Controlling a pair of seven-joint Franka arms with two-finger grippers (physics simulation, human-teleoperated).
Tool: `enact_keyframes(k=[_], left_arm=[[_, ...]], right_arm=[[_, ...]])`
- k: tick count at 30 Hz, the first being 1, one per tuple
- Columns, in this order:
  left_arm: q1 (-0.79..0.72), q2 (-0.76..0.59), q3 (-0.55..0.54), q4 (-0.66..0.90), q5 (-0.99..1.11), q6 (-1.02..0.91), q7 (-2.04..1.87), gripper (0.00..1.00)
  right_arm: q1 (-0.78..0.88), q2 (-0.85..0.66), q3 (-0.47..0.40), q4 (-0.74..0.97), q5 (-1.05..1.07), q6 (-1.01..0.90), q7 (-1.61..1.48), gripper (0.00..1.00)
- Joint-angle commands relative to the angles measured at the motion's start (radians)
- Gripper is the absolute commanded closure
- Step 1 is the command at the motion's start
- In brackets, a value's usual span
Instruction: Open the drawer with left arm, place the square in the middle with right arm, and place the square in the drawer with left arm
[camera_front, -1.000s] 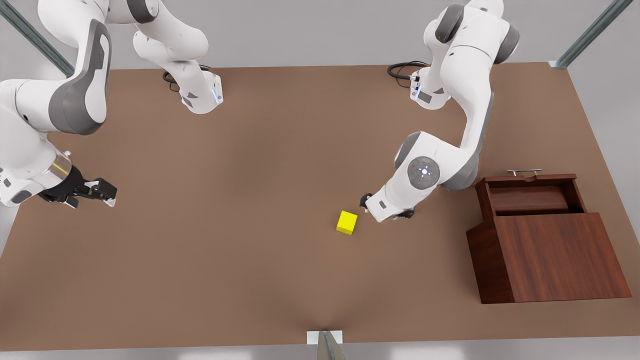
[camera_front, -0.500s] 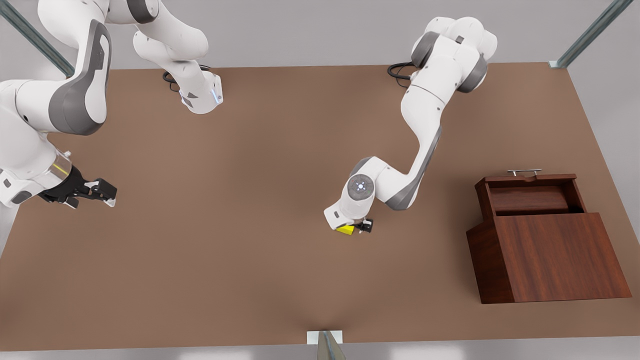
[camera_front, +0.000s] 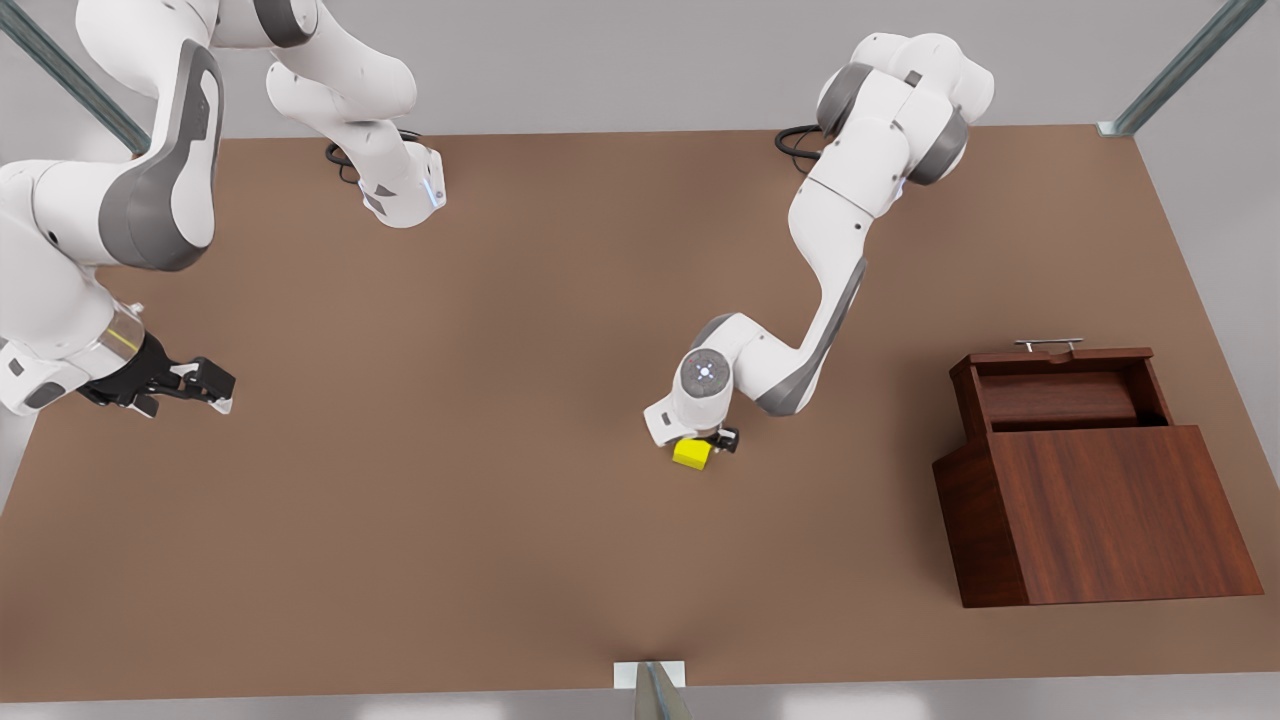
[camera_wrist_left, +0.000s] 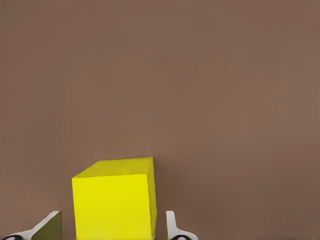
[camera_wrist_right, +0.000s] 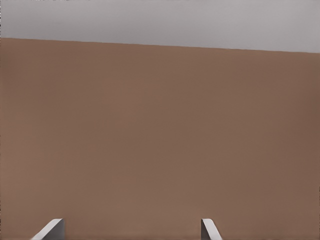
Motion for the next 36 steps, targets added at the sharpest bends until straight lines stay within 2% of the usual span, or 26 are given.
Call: enact_keyframes(k=[1,11,15,19,27,33,36], left_arm=[[0.0,0.0,0.002,-0.004,0.002,0.008,0.0,0.0],[-0.003,0.014,0.009,-0.031,0.013,0.045,-0.009,0.0],[-0.003,0.018,0.009,-0.031,0.015,0.052,-0.023,0.22],[-0.003,0.028,0.009,-0.031,0.013,0.062,-0.026,0.22],[-0.003,0.028,0.009,-0.031,0.013,0.06,-0.026,0.33],[-0.003,0.02,0.009,-0.023,0.015,0.052,-0.021,0.33],[-0.002,-0.031,0.017,-0.02,0.013,0.034,-0.023,0.33]], right_arm=[[0.0,0.0,0.0,0.0,-0.001,0.0,0.0,0.0],[0.002,0.0,0.0,0.0,-0.001,0.0,0.0,0.0],[0.003,0.0,0.0,0.0,-0.001,0.0,0.002,0.0],[0.005,0.001,0.0,0.0,-0.001,0.0,0.002,0.0],[-0.014,0.015,0.0,0.0,0.015,0.066,0.0,0.0],[-0.026,0.014,0.0,0.0,0.016,0.091,0.002,0.0],[-0.031,0.014,0.0,-0.003,0.016,0.078,0.002,0.0]])
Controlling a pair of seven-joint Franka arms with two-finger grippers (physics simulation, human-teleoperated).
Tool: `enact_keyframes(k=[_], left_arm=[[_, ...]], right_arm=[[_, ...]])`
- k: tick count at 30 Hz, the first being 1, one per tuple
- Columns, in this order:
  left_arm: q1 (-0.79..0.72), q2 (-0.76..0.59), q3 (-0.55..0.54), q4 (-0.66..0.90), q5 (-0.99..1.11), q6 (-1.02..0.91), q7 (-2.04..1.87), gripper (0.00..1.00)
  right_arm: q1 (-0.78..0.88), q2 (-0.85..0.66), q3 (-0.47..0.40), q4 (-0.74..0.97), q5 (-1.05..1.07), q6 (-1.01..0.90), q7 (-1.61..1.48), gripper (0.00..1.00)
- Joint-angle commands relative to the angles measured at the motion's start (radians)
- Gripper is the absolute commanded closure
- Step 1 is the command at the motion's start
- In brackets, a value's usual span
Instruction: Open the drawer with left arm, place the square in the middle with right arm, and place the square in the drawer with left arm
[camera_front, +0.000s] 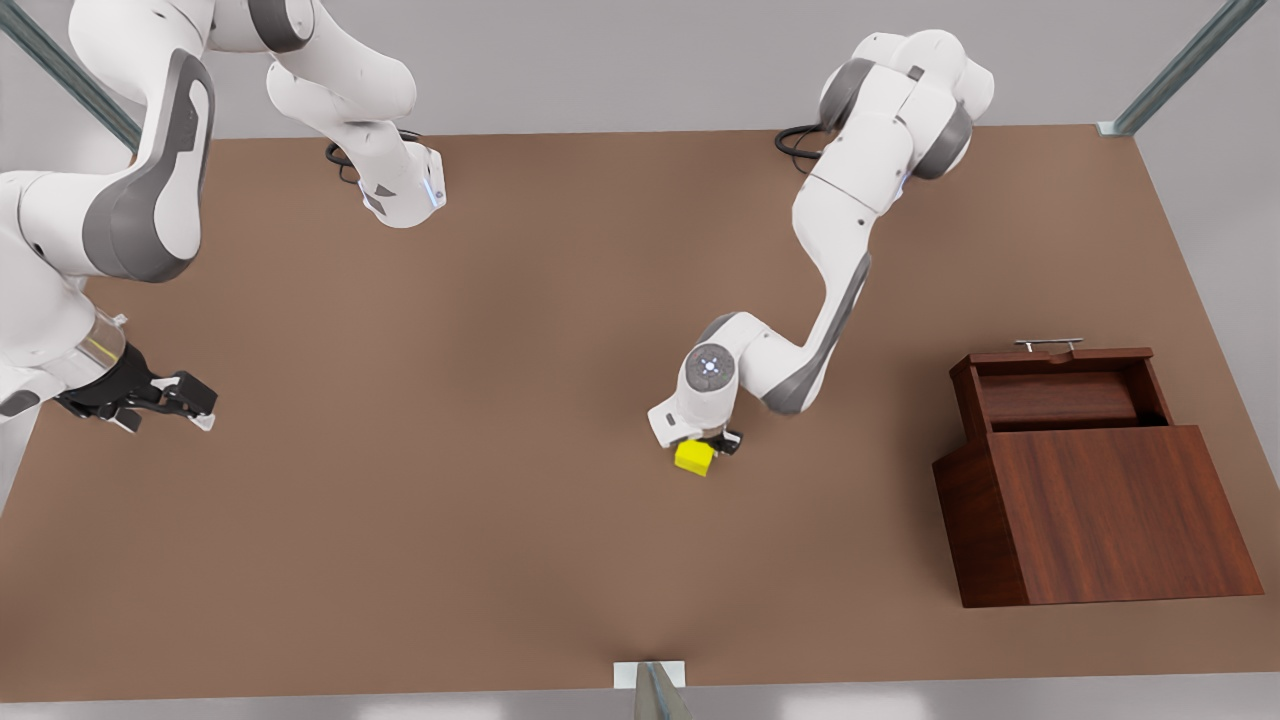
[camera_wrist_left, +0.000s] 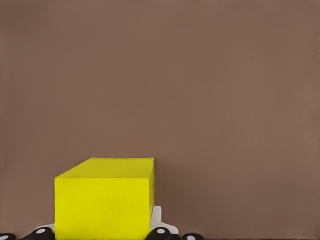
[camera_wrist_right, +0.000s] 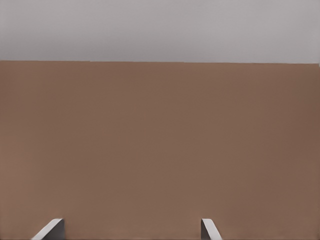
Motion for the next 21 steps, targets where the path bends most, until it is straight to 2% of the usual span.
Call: enact_keyframes(k=[1,7,9,12,21], left_arm=[[0.0,-0.017,0.0,0.0,-0.016,-0.015,0.001,0.32],[0.014,-0.226,0.002,-0.012,-0.043,-0.313,0.097,0.32],[0.015,-0.282,0.038,-0.044,-0.068,-0.36,0.172,0.31],[0.015,-0.364,0.13,-0.121,-0.104,-0.36,0.341,0.31],[0.012,-0.529,0.509,-0.336,-0.17,-0.35,1.036,0.31]], right_arm=[[0.001,0.0,0.0,0.0,-0.002,0.0,-0.001,0.0],[-0.001,-0.003,0.0,-0.002,-0.003,-0.002,-0.001,0.0],[0.001,-0.005,0.0,-0.003,-0.003,-0.002,-0.001,0.0],[-0.002,-0.005,0.0,-0.002,-0.005,0.0,-0.001,0.0],[0.007,0.0,0.0,-0.002,-0.005,0.002,-0.001,0.0]])
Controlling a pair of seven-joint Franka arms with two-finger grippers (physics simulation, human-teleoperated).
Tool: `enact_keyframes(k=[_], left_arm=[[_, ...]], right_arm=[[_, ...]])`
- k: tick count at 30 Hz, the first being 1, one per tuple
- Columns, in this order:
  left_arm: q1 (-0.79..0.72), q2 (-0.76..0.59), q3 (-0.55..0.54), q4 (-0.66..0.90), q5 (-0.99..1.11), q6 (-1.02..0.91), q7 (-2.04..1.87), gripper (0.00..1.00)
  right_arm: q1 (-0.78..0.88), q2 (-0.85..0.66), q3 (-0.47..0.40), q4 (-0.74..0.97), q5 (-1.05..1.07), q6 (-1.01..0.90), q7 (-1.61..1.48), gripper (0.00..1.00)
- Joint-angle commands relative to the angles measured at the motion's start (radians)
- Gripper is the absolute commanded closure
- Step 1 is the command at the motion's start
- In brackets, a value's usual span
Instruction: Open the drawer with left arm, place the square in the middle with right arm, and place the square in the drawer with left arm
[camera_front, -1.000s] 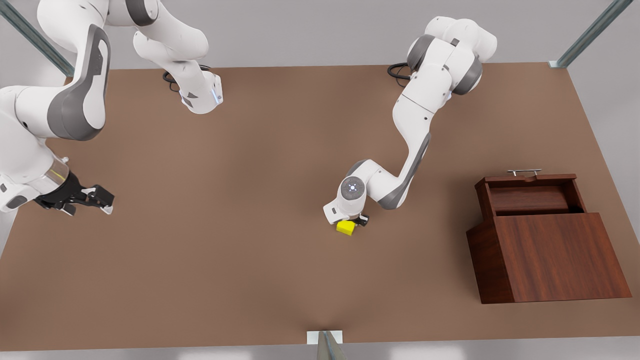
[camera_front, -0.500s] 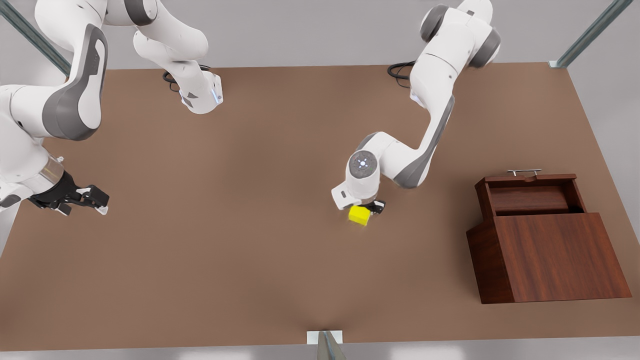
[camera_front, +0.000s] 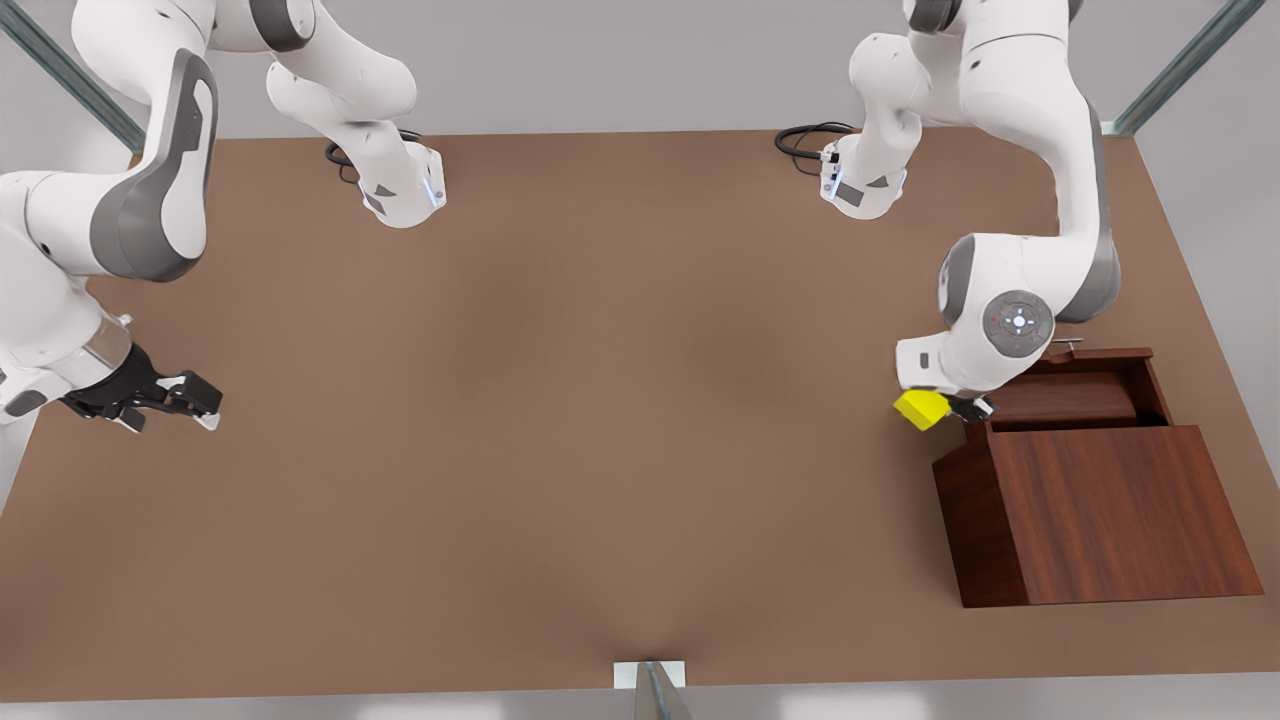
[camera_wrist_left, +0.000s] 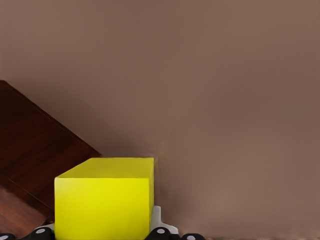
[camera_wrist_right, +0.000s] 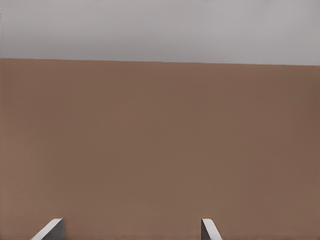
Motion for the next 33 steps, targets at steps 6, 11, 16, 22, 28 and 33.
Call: enact_keyframes(k=[6,11,16,22,28,33], left_arm=[[-0.003,0.003,0.126,-0.033,-0.022,0.04,0.202,0.31],[-0.001,0.012,0.247,-0.053,-0.057,0.043,0.425,0.31],[0.0,0.014,0.328,-0.095,-0.055,0.073,0.535,0.29],[0.037,0.066,0.345,-0.097,-0.057,0.115,0.598,0.0],[0.034,0.063,0.348,-0.095,-0.057,0.099,0.589,0.0],[0.01,0.096,0.215,0.257,-0.089,-0.281,-0.104,0.0]], right_arm=[[0.001,0.001,0.0,0.0,0.0,0.002,0.0,0.0],[0.001,0.001,0.0,0.0,0.0,0.003,0.0,0.0],[0.003,0.001,0.001,0.0,0.0,0.002,0.0,0.0],[0.003,0.001,0.001,0.0,-0.003,0.003,0.0,0.0],[0.003,0.001,0.002,0.0,-0.003,0.003,0.0,0.0],[0.003,0.001,0.002,0.0,-0.003,0.003,0.0,0.0]])
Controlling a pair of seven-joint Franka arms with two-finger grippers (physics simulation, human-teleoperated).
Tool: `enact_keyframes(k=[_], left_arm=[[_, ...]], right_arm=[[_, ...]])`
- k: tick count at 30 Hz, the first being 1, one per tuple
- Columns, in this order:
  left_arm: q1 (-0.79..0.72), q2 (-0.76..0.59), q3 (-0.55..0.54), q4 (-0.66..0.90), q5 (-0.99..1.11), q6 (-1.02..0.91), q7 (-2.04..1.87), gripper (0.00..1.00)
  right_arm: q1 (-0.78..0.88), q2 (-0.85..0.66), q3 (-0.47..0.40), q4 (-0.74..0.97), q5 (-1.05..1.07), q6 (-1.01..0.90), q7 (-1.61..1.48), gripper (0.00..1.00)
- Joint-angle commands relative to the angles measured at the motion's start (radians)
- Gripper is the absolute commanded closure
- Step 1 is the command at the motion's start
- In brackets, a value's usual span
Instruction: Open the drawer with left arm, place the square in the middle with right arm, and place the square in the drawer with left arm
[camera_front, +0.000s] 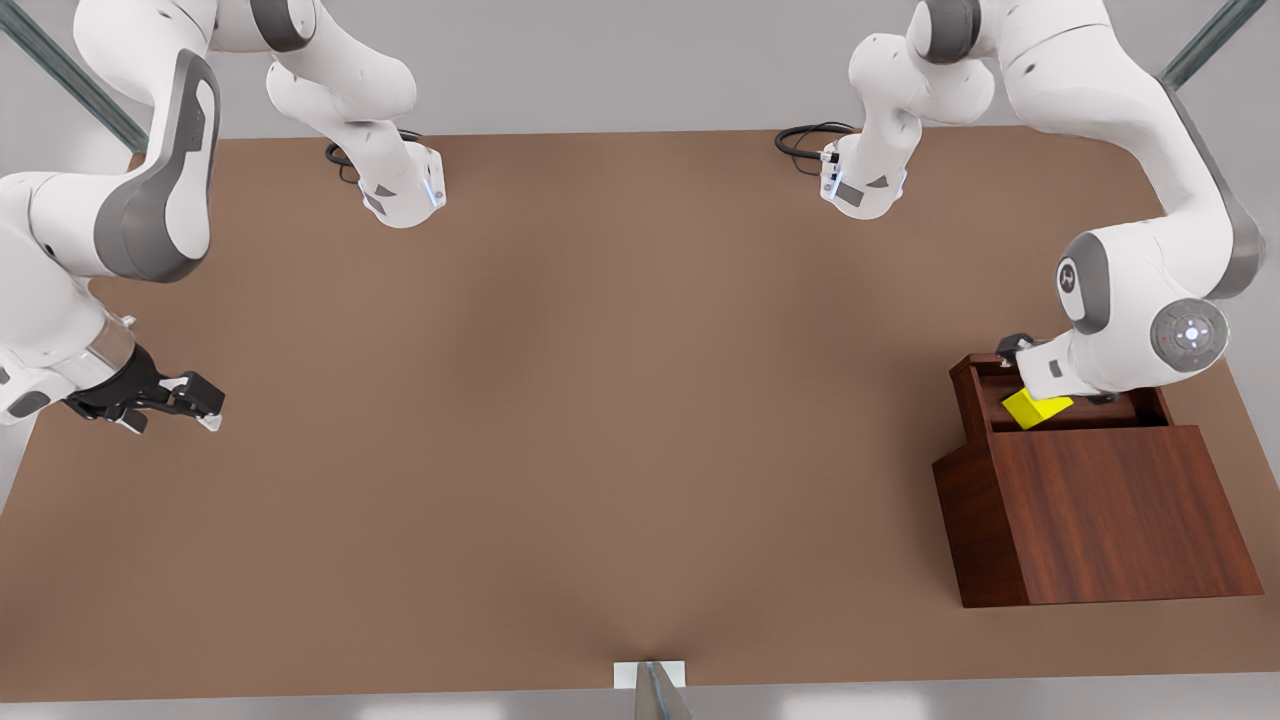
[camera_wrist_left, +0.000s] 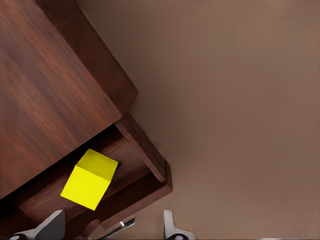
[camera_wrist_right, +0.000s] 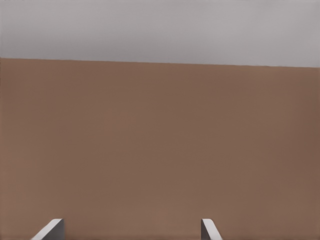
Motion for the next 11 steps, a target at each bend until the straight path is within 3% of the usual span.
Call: enact_keyframes(k=[1,3,5,7,11], left_arm=[[0.01,-0.008,-0.003,0.004,-0.076,0.016,-0.072,0.0],[0.001,0.001,-0.038,0.064,-0.081,0.011,-0.207,0.0],[0.243,-0.09,-0.397,0.063,0.034,0.027,-0.42,0.0],[0.401,-0.127,-0.611,0.049,0.089,0.048,-0.48,0.0],[0.431,-0.191,-0.66,-0.054,0.117,0.122,-0.48,0.0]], right_arm=[[-0.001,0.0,-0.002,0.0,0.0,0.0,0.0,0.0],[-0.001,0.001,0.0,0.0,0.0,0.0,0.0,0.0],[0.001,0.001,0.0,0.0,0.0,0.0,0.0,0.0],[0.001,0.001,0.0,0.0,0.0,0.0,0.0,0.0],[0.001,0.0,0.0,0.0,0.0,0.0,0.0,0.0]])
